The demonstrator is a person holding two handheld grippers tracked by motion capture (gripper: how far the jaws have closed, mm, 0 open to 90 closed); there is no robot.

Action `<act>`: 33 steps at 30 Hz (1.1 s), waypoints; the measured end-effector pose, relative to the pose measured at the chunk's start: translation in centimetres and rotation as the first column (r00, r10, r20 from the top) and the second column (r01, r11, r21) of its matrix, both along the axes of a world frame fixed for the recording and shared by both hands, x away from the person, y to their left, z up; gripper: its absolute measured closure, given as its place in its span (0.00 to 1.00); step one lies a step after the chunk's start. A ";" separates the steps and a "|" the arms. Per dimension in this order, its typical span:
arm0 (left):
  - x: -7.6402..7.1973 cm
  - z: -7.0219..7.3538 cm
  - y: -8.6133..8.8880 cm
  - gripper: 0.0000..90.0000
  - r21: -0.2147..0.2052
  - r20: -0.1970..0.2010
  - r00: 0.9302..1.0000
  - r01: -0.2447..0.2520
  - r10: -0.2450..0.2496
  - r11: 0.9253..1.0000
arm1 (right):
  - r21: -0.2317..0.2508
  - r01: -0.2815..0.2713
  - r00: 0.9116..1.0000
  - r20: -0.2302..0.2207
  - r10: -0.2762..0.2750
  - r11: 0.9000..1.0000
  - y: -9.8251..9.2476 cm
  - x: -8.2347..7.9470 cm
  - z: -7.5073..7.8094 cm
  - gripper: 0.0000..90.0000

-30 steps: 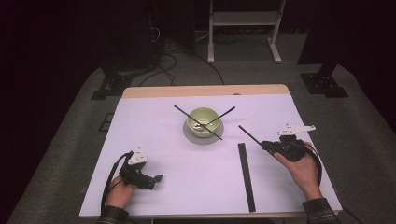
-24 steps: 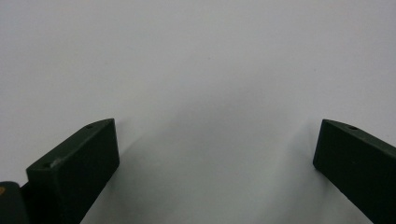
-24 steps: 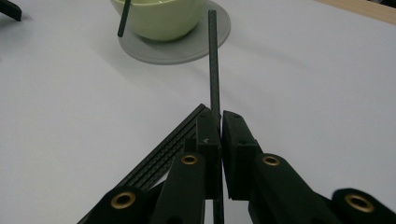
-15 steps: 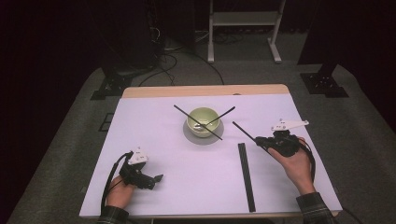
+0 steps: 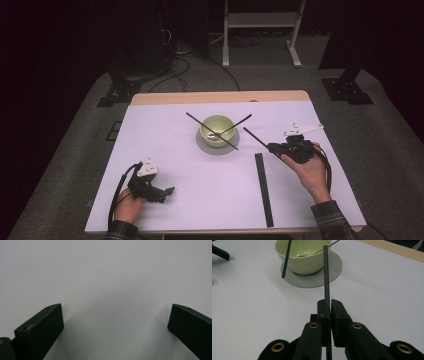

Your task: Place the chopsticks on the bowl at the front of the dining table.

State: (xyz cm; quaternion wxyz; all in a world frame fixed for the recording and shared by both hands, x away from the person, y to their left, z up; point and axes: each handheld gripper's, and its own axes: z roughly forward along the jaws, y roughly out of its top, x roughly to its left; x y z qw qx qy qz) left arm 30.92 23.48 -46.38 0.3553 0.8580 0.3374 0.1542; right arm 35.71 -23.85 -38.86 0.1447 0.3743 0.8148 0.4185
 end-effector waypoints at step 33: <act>0.0 0.0 0.0 0.00 0.001 0.002 1.000 0.001 -0.001 1.000 | 0.019 -0.010 1.000 -0.005 0.010 1.000 3.7 3.3 1.1 0.95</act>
